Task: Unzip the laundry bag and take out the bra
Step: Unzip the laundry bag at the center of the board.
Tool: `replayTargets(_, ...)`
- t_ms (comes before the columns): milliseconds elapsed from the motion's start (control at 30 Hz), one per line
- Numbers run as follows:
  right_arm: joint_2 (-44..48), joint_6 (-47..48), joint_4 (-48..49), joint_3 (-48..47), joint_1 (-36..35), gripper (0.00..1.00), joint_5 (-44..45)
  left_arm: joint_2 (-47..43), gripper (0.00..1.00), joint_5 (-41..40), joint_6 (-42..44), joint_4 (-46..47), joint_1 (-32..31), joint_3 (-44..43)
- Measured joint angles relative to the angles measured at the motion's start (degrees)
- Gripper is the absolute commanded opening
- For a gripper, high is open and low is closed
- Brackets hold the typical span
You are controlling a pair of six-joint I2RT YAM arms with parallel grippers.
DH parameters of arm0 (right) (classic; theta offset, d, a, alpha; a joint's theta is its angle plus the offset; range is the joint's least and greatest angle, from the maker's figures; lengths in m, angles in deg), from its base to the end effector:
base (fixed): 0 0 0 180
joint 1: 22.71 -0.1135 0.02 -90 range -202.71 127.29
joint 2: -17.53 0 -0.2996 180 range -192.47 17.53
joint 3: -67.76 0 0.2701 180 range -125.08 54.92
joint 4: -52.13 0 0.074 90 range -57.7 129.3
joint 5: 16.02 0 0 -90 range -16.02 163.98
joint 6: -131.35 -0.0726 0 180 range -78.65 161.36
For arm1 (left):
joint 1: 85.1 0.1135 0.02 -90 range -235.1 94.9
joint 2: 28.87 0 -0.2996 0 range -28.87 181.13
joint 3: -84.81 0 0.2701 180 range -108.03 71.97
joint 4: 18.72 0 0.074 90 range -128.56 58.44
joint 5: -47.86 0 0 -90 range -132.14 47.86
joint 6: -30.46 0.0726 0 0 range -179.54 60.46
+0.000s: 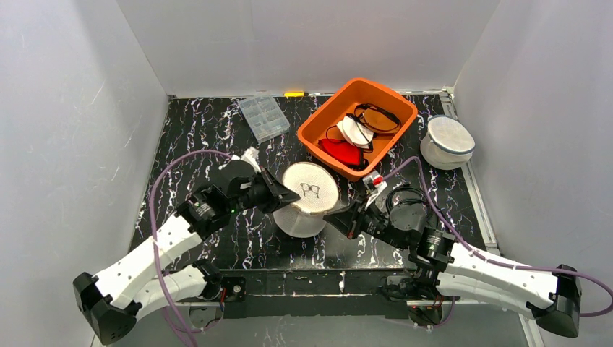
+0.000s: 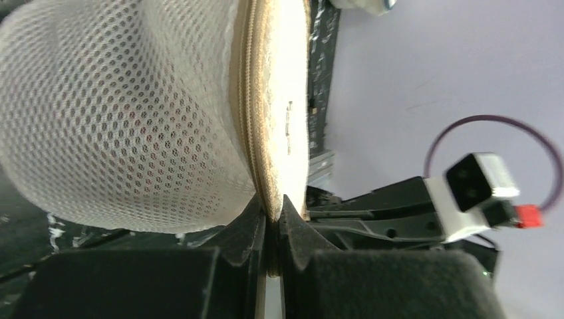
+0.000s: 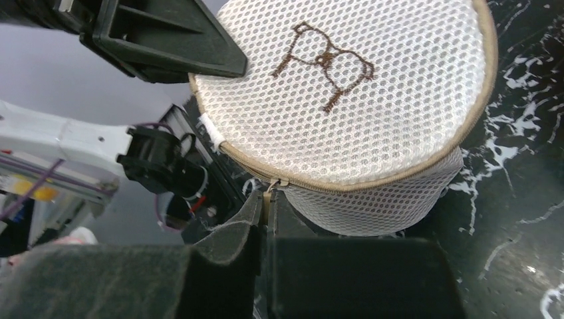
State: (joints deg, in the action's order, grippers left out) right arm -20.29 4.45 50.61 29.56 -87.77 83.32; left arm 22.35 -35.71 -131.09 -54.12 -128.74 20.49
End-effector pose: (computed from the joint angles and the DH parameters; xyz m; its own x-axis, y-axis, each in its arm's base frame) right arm 0.0946 0.1755 0.2961 -0.5028 0.3237 -0.8015 -0.6557 0.4612 0.5977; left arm 0.1613 -0.1651 0.3528 -0.8086 -0.5315 -0.2525 -0.0197 0.4534 -0.8911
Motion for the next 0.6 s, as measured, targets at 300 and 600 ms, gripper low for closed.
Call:
replayTargets(300, 1.64, 6.27, -7.37, 2.8, 0.0, 0.01, -0.33, 10.1, 0.04, 6.47, 10.84, 11.02, 0.22, 6.1)
replayTargets(600, 2.64, 3.34, -5.11, 9.86, 0.0, 0.01, 2.01, 19.28, 0.48, 8.61, 17.84, 16.61, 0.92, 5.18)
